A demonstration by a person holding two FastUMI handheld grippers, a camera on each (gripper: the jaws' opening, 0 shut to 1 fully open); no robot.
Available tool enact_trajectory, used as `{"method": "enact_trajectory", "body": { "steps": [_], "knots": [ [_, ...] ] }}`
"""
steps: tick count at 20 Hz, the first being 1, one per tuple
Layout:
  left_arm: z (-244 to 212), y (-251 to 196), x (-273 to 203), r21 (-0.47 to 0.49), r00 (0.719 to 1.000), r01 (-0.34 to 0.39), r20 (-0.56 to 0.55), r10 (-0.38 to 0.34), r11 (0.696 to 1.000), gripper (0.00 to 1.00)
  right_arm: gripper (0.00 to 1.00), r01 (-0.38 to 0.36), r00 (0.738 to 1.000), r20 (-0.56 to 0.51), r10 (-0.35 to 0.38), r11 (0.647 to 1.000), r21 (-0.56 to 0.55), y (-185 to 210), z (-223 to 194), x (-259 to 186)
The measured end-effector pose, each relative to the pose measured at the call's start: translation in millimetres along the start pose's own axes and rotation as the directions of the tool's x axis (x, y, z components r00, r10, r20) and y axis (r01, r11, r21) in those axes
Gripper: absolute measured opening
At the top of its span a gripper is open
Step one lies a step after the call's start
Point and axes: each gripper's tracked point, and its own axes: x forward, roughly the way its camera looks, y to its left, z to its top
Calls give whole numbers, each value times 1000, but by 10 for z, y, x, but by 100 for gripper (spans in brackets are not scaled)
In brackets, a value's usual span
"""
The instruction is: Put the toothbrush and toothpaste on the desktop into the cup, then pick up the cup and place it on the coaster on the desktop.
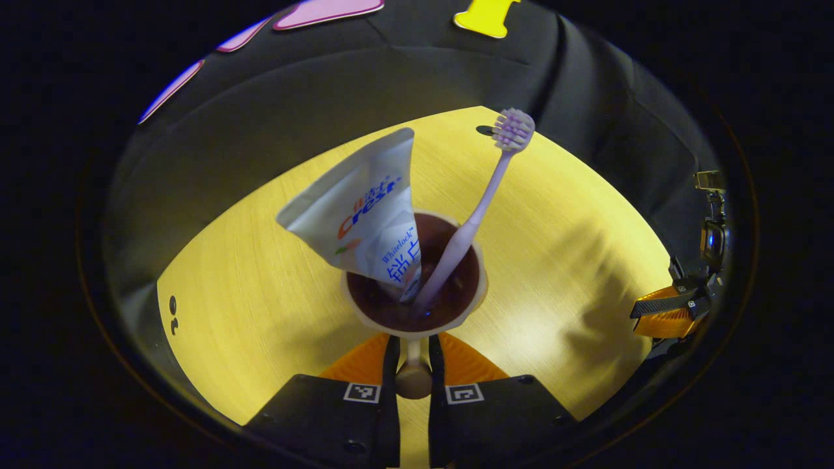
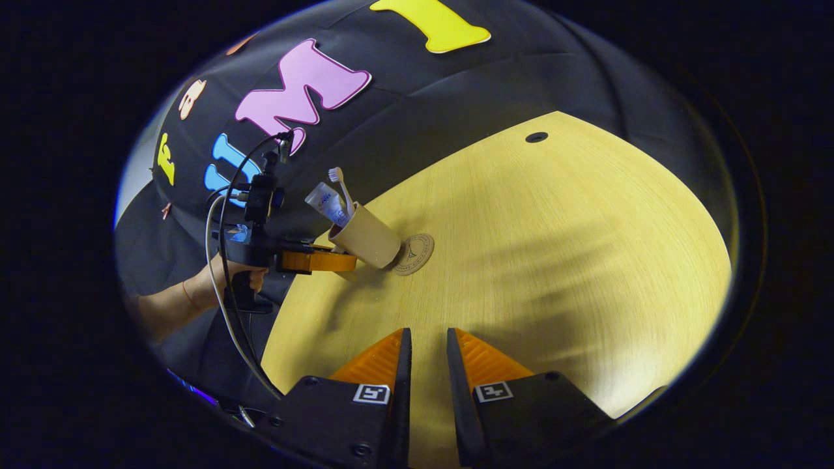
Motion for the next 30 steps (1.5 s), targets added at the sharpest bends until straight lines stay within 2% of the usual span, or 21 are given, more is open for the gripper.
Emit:
{"method": "enact_trajectory", "body": {
  "steps": [3,4,5,8,17,19,22,23,24,30],
  "knots": [
    [49,-117,54,40,1000,11,-10,-11,999,22,33,13,1000,8,-13,1000,15,-70,8,-35],
    [71,-152,77,51,1000,14,-11,-14,999,27,33,15,1000,10,-15,1000,21,-85,12,-46],
    [85,-181,93,61,1000,16,-12,-16,998,22,33,18,1000,9,-19,999,27,-105,11,-54],
    [103,-256,140,86,1000,20,-20,-18,996,22,33,24,1000,11,-24,999,32,-151,0,-83],
    [79,-246,200,97,999,-11,-43,16,995,24,33,41,999,18,-42,998,55,-267,15,-113],
    [84,-205,227,109,999,-36,-37,40,993,36,33,40,999,20,-41,997,61,-261,32,-97],
    [144,-322,193,106,1000,7,-10,-6,994,78,33,38,999,18,-39,998,59,-240,37,-75],
    [170,-335,168,106,1000,7,1,-7,994,86,33,38,999,18,-39,998,58,-237,37,-76],
    [176,-336,177,104,1000,7,8,-8,995,100,33,38,999,18,-39,998,59,-231,45,-65],
    [155,-295,24,57,998,-3,55,0,998,100,33,37,999,20,-37,998,43,-136,71,-52]
  ]
}}
